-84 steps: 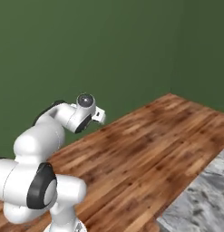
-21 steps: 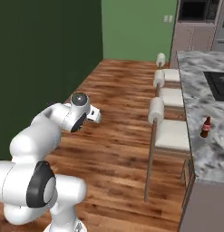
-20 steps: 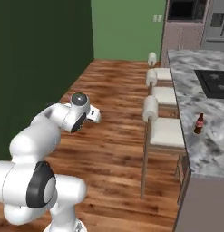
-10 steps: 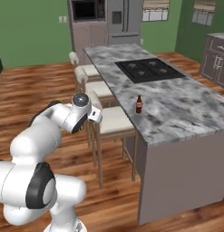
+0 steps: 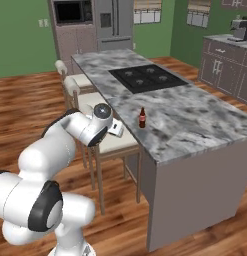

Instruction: Place the large bottle from the dining counter next to the other large bottle outside the sink, and place the small bottle from the dining counter next to the other small bottle inside the sink.

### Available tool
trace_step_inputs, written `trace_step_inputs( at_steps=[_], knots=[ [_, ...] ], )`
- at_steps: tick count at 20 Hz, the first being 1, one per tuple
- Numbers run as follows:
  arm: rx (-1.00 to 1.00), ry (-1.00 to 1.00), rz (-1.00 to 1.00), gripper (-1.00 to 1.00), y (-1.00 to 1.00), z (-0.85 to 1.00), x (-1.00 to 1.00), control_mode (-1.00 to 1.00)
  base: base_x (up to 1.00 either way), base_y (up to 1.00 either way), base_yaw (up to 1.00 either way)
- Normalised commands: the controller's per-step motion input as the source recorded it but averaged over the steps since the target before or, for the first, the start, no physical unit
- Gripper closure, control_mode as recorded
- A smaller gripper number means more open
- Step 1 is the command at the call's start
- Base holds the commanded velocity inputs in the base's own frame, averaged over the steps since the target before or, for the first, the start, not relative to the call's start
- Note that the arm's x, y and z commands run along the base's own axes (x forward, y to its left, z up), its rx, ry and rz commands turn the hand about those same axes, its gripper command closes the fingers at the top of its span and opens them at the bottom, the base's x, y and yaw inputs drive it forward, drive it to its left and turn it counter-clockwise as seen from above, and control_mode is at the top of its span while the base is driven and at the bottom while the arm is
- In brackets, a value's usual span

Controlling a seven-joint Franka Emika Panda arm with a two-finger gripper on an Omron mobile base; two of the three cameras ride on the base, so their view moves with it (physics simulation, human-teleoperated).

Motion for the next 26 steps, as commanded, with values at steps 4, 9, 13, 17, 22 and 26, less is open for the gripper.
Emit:
trace_step_inputs(
  at_steps=[4, 9, 13, 17, 22, 26],
  knots=[
    [0.0, 0.0, 0.0, -1.0, 0.0, 0.0, 0.0, 1.0, 0.05, 0.03, 0.0],
    [0.0, 0.0, 0.0, -1.0, 0.0, 0.0, 0.0, 1.0, 0.0, 0.0, 0.0],
    [0.0, 0.0, 0.0, -1.0, 0.0, 0.0, 0.0, 1.0, 0.0, -0.01, -0.16],
    [0.0, 0.0, 0.0, -1.0, 0.0, 0.0, 0.0, 1.0, 0.0, 0.0, -0.38],
    [0.0, 0.0, 0.0, -1.0, 0.0, 0.0, 0.0, 1.0, 0.13, 0.0, -0.38],
    [0.0, 0.0, 0.0, -1.0, 0.0, 0.0, 0.0, 1.0, 0.29, 0.02, -0.19]
  ],
)
